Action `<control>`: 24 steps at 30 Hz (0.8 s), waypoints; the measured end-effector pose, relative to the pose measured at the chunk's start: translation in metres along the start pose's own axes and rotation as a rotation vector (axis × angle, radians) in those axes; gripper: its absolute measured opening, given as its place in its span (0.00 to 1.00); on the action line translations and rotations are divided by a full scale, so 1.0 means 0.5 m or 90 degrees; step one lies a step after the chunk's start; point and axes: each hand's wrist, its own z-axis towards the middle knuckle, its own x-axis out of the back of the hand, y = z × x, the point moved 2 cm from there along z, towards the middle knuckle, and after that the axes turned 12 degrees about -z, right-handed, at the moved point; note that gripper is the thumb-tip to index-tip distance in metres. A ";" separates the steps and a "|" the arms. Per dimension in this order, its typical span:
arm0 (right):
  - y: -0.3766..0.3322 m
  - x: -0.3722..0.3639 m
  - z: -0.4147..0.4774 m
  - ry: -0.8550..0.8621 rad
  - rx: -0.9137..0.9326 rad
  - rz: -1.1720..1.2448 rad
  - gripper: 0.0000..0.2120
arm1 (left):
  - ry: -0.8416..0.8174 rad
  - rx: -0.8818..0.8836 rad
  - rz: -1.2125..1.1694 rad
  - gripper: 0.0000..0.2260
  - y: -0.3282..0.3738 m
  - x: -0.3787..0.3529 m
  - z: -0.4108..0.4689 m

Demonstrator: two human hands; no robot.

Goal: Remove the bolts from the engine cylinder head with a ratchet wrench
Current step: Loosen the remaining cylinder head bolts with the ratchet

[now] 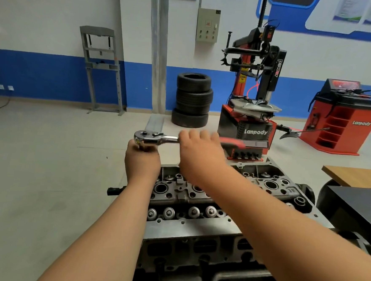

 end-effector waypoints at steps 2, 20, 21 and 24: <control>-0.017 0.012 -0.079 0.029 0.016 -0.008 0.32 | 0.002 -0.038 0.062 0.03 0.000 0.001 0.003; -0.098 -0.030 0.189 0.020 0.215 0.128 0.35 | -0.019 0.044 -0.047 0.09 -0.006 0.025 -0.002; -0.103 -0.028 0.192 0.030 0.230 0.112 0.35 | -0.013 0.039 -0.047 0.09 -0.005 0.025 -0.002; -0.084 -0.029 0.180 0.052 0.173 0.079 0.31 | -0.023 0.018 -0.040 0.08 -0.001 0.021 -0.005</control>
